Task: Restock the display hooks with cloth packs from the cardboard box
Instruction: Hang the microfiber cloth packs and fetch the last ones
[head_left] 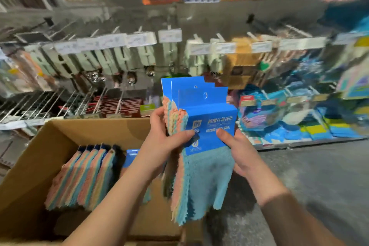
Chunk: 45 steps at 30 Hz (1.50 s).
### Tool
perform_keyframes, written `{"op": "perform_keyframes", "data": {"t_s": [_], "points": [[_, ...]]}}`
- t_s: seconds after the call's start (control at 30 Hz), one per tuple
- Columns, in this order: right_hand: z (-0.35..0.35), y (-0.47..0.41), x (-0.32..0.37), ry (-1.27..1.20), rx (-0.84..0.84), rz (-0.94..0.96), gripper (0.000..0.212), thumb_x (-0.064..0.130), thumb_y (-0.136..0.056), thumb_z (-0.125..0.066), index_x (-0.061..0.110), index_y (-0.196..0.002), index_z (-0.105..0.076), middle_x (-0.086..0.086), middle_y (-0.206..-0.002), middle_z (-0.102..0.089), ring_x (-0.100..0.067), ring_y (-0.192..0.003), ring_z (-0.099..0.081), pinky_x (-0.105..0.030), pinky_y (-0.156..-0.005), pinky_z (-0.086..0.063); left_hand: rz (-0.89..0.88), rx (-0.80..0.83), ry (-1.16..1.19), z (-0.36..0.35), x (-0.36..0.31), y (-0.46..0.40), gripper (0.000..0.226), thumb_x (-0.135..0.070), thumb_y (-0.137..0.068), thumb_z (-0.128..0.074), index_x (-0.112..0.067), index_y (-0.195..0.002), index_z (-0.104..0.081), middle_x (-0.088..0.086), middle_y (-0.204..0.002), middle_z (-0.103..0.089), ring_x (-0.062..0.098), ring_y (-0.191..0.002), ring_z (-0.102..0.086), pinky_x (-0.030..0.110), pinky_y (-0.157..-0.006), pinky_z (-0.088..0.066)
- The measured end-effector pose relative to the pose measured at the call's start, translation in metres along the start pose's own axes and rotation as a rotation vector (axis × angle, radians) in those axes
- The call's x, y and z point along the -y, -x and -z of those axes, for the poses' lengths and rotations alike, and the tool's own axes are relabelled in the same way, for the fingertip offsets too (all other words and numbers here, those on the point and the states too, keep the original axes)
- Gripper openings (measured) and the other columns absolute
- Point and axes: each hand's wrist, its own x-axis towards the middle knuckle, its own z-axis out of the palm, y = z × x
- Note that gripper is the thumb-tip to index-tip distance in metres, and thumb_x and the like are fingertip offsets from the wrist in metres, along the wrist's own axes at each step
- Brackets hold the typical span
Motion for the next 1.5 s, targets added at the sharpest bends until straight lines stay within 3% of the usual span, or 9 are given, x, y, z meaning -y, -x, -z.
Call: {"op": "perform_keyframes", "data": {"t_s": [0.27, 0.4, 0.67, 0.77, 0.83, 1.03, 1.17, 1.3, 1.5], "points": [[0.194, 0.127, 0.095, -0.067, -0.169, 0.175, 0.100, 0.056, -0.029, -0.096, 0.010, -0.114, -0.067, -0.012, -0.110, -0.074, -0.030, -0.102, -0.070, -0.045, -0.085, -0.057, -0.060, 0.192, 0.006, -0.241, -0.009, 0.031, 0.085, -0.025, -0.052, -0.090, -0.029, -0.118, -0.037, 0.005, -0.126, -0.062, 0.010, -0.102, -0.071, 0.023, -0.076, -0.057], [0.263, 0.176, 0.141, -0.114, -0.251, 0.324, 0.089, 0.055, -0.026, -0.097, 0.014, -0.102, -0.073, -0.012, -0.107, -0.074, -0.029, -0.096, -0.072, -0.048, -0.087, -0.057, -0.104, 0.285, -0.030, -0.337, -0.021, 0.034, 0.107, -0.049, -0.034, -0.093, -0.032, -0.124, -0.037, 0.001, -0.122, -0.066, 0.010, -0.101, -0.071, 0.027, -0.081, -0.055], [0.352, 0.222, 0.211, -0.211, -0.313, 0.499, 0.078, 0.047, -0.046, -0.095, 0.014, -0.112, -0.070, -0.016, -0.118, -0.070, -0.035, -0.105, -0.068, -0.052, -0.090, -0.056, -0.180, 0.367, -0.073, -0.474, -0.045, 0.014, 0.091, -0.053, -0.063, -0.084, -0.027, -0.136, -0.037, -0.015, -0.101, -0.073, 0.002, -0.090, -0.072, 0.029, -0.082, -0.054], [0.388, 0.218, 0.233, -0.254, -0.380, 0.506, 0.070, 0.042, -0.052, -0.091, 0.015, -0.113, -0.070, -0.014, -0.117, -0.071, -0.032, -0.103, -0.070, -0.049, -0.087, -0.057, -0.146, 0.412, 0.014, -0.511, -0.048, -0.006, 0.088, -0.038, -0.062, -0.090, -0.022, -0.134, -0.043, -0.011, -0.085, -0.076, 0.008, -0.070, -0.071, 0.026, -0.063, -0.056], [0.411, 0.208, 0.249, -0.287, -0.420, 0.519, 0.086, 0.047, -0.048, -0.094, 0.013, -0.123, -0.066, -0.013, -0.120, -0.070, -0.034, -0.108, -0.068, -0.052, -0.093, -0.053, -0.133, 0.421, 0.040, -0.535, -0.048, -0.024, 0.089, -0.039, -0.060, -0.091, -0.021, -0.134, -0.045, -0.003, -0.100, -0.078, 0.018, -0.085, -0.075, 0.037, -0.074, -0.059], [0.487, 0.155, 0.313, -0.233, -0.497, 0.580, 0.051, 0.032, -0.075, -0.068, 0.016, -0.123, -0.063, -0.007, -0.113, -0.073, -0.027, -0.099, -0.072, -0.045, -0.084, -0.057, -0.216, 0.298, 0.071, -0.617, -0.041, -0.104, 0.041, -0.026, -0.081, -0.078, -0.023, -0.115, -0.056, -0.001, -0.105, -0.077, 0.022, -0.094, -0.075, 0.044, -0.083, -0.057], [0.541, 0.104, 0.374, -0.084, -0.514, 0.636, 0.054, 0.036, -0.074, -0.068, 0.021, -0.126, -0.060, -0.003, -0.117, -0.072, -0.025, -0.106, -0.070, -0.046, -0.090, -0.055, -0.306, 0.247, 0.057, -0.674, -0.046, -0.183, 0.048, -0.030, -0.079, -0.083, -0.022, -0.119, -0.057, -0.004, -0.104, -0.077, 0.017, -0.094, -0.074, 0.036, -0.078, -0.057], [0.593, 0.065, 0.436, -0.008, -0.540, 0.674, 0.049, 0.036, -0.073, -0.068, 0.024, -0.119, -0.060, 0.002, -0.116, -0.073, -0.019, -0.107, -0.069, -0.041, -0.091, -0.054, -0.391, 0.182, -0.031, -0.720, -0.063, -0.251, 0.062, -0.052, -0.066, -0.080, -0.027, -0.118, -0.059, -0.008, -0.107, -0.076, 0.016, -0.100, -0.072, 0.048, -0.095, -0.054], [0.678, 0.020, 0.510, -0.007, -0.543, 0.764, 0.033, 0.027, -0.088, -0.065, 0.022, -0.121, -0.062, -0.002, -0.118, -0.072, -0.023, -0.110, -0.068, -0.041, -0.092, -0.053, -0.460, 0.161, -0.024, -0.761, -0.085, -0.326, 0.044, -0.028, -0.084, -0.078, -0.018, -0.122, -0.057, -0.002, -0.108, -0.076, 0.019, -0.102, -0.072, 0.047, -0.096, -0.055]]}}
